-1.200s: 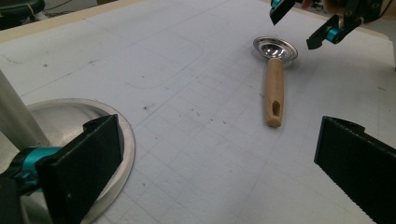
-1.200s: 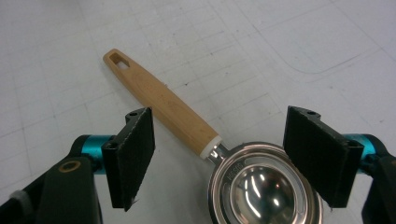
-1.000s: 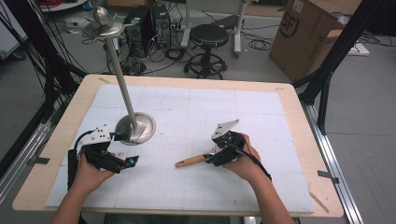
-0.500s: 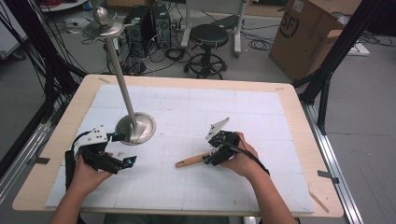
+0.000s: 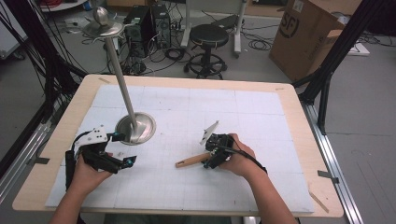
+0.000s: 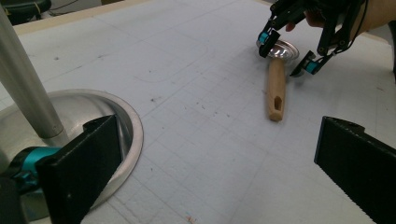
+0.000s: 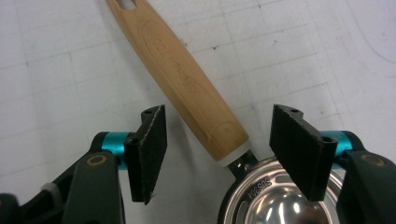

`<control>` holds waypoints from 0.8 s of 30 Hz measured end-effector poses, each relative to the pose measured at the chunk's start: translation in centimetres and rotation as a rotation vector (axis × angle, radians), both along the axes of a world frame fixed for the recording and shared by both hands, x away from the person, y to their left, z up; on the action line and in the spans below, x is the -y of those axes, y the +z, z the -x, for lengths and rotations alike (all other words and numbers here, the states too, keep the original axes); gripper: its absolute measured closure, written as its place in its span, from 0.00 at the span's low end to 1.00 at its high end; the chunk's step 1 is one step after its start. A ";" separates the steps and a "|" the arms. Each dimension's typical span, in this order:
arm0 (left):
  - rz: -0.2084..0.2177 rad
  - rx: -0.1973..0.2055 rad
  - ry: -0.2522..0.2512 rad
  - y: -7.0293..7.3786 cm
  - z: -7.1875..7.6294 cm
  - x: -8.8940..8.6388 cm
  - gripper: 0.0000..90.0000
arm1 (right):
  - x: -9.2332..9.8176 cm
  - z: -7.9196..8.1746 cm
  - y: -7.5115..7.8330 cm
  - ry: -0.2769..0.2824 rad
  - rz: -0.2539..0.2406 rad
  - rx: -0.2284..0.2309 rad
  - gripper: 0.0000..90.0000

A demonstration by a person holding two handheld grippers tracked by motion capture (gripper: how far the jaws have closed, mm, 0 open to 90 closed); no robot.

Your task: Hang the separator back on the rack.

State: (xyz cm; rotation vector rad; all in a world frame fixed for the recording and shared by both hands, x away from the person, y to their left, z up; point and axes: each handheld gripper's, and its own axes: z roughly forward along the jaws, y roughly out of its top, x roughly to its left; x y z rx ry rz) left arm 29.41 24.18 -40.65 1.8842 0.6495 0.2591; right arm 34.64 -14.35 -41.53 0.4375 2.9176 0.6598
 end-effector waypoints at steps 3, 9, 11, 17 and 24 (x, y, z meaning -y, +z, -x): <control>-0.006 0.002 -0.005 0.0 0.0 0.1 0.02 | 0.1 0.0 -0.1 0.011 0.008 -0.005 0.43; -0.005 0.001 -0.005 -0.1 -0.1 0.1 0.02 | -0.4 -0.1 0.0 0.039 0.047 0.002 0.45; -0.005 -0.003 -0.004 -0.1 -0.1 0.1 0.02 | -0.7 -0.1 -0.1 0.061 0.064 0.001 0.48; -0.005 -0.002 -0.005 -0.1 -0.1 0.2 0.02 | -1.0 -0.1 0.2 0.082 0.093 0.001 0.53; -0.007 -0.003 -0.009 -0.1 -0.1 0.2 0.02 | -1.7 -0.1 0.3 0.125 0.169 -0.001 0.57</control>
